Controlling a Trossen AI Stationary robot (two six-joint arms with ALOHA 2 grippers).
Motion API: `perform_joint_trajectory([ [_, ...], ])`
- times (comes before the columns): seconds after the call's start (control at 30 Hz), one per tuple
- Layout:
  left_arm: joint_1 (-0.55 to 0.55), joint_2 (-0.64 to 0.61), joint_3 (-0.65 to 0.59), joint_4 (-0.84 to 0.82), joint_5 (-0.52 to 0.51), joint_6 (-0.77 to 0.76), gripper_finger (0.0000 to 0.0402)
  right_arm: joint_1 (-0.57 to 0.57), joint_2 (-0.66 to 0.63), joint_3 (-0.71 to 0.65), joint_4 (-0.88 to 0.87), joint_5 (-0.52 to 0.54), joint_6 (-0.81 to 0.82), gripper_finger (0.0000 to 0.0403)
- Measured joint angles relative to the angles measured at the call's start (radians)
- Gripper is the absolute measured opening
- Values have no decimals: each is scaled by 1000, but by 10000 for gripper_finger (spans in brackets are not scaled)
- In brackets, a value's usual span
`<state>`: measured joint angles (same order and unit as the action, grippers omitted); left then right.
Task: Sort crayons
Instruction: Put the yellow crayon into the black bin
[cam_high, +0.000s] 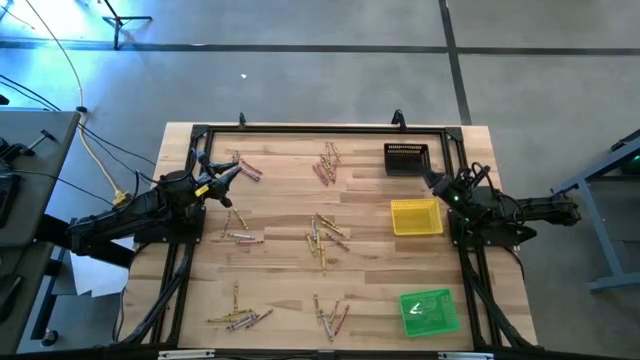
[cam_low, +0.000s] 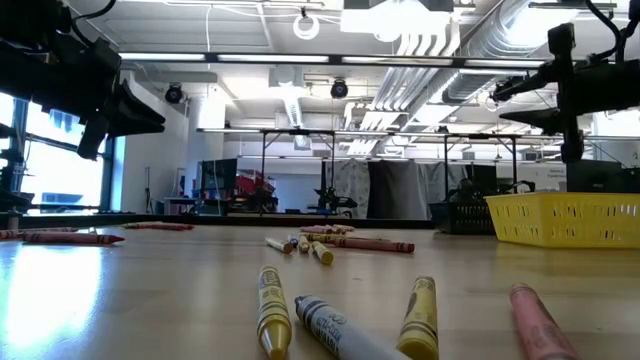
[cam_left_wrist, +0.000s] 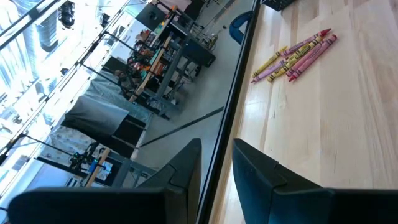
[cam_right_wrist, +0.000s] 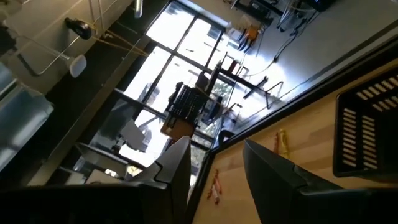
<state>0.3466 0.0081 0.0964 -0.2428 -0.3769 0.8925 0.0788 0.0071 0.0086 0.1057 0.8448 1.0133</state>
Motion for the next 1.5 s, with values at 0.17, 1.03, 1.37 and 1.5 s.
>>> perform_joint_trajectory([
  [0.17,0,0,0,0,0,0,77,0,1,29,19,-70,-95,133],
  [1.03,0,0,0,0,0,0,77,-301,1014,977,-629,-251,-254,133],
  [1.37,0,0,0,0,0,0,77,-494,1462,1220,-632,-600,-253,133],
  [1.5,0,0,0,0,0,0,77,-519,1619,1301,-636,-673,-253,133],
])
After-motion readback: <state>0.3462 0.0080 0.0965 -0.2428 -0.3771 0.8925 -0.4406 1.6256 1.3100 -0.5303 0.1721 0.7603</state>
